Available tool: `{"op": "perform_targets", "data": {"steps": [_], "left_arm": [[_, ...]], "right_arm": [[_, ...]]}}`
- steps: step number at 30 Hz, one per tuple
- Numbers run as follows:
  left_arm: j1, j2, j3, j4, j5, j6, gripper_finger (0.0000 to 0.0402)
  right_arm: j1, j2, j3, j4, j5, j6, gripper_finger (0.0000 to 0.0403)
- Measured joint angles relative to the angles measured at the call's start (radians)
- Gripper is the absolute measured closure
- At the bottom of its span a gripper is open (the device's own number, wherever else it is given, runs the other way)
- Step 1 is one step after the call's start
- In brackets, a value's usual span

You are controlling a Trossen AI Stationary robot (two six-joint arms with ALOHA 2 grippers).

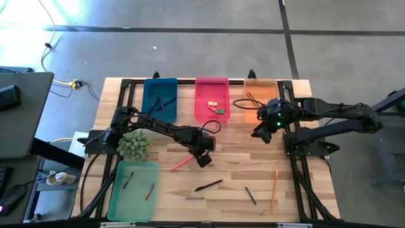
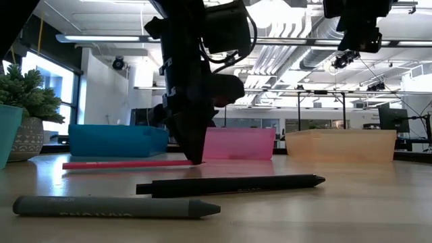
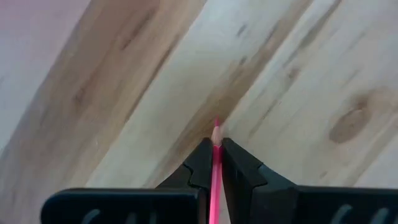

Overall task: Sort crayons/erasers/pens/pencils in bins
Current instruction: Put the pink pencil into the orange bin

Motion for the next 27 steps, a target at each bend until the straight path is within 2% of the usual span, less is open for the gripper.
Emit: {"op": "perform_targets", "data": {"steps": [11,19,27], "left_arm": [[0.035,-0.045,0.001,0.069,0.074,0.015,0.0390],[0.070,-0.057,0.002,0.264,0.192,0.015,0.0390],[0.113,-0.057,0.002,0.510,0.311,-0.018,0.0390]], "right_arm": [[0.135,0.000,0.000,0.017,0.014,-0.019,0.0229],[0.242,-0.003,0.000,0.017,0.020,0.028,0.0229],[0.295,-0.062,0.000,0.085,0.041,0.117,0.0229]]}}
